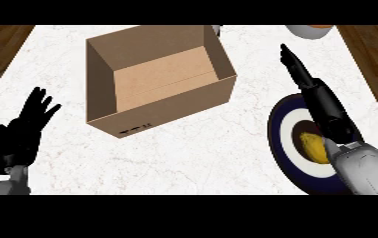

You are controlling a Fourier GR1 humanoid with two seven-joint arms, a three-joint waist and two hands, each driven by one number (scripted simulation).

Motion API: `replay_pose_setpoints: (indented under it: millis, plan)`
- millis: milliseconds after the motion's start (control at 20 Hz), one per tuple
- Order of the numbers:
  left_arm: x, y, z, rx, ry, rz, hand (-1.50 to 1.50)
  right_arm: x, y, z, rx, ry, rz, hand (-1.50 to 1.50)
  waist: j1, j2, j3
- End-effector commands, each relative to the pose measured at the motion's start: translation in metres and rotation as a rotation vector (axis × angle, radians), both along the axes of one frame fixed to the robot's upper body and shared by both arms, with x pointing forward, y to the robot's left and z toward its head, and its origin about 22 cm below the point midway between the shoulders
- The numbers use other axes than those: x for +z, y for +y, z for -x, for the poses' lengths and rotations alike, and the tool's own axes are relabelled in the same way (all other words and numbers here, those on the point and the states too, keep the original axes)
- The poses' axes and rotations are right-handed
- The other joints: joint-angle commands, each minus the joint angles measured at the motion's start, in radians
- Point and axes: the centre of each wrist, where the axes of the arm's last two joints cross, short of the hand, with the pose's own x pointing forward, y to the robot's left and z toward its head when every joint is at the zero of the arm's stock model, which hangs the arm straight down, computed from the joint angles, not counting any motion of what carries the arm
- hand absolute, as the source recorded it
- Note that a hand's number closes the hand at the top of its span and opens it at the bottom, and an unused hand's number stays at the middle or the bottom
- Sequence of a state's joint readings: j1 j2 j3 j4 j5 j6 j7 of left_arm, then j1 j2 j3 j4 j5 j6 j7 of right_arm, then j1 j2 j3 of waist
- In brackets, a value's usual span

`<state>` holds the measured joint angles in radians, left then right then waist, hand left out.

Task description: Pick the lemon from the plate and place it in the cardboard box

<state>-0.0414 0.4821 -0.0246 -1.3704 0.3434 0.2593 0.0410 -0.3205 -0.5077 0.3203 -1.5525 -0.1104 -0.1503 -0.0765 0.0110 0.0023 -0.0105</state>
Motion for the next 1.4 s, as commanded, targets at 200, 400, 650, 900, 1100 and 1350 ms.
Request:
replay_pose_setpoints:
  millis: [200, 400, 650, 900, 1100, 1350]
  plan:
    - [0.019, 0.030, -0.002, -0.016, -0.030, -0.325, 0.00, -0.025, -0.030, 0.012, 0.508, 0.199, -0.174, -1.50, 0.007, 0.016, 0.020]
    - [0.010, 0.017, -0.004, -0.051, 0.009, -0.329, 0.00, 0.031, -0.048, 0.003, 0.640, -0.117, 0.409, -1.50, -0.011, 0.006, 0.023]
    - [0.020, 0.014, -0.015, -0.065, -0.007, -0.373, 0.00, -0.047, -0.115, 0.023, 0.728, 0.072, -0.053, -1.50, 0.002, 0.033, 0.026]
    - [0.013, 0.002, -0.017, -0.085, -0.007, -0.375, 0.00, -0.031, -0.145, 0.011, 0.788, -0.034, -0.005, -1.50, 0.030, 0.027, 0.024]
    - [0.011, -0.004, -0.015, -0.103, 0.013, -0.379, 0.00, 0.002, -0.164, 0.000, 0.789, -0.137, 0.293, -1.50, 0.045, 0.017, 0.021]
    - [0.002, -0.005, -0.014, -0.114, 0.005, -0.398, 0.00, 0.011, -0.171, -0.005, 0.889, -0.119, 0.572, -1.50, 0.060, 0.018, 0.016]
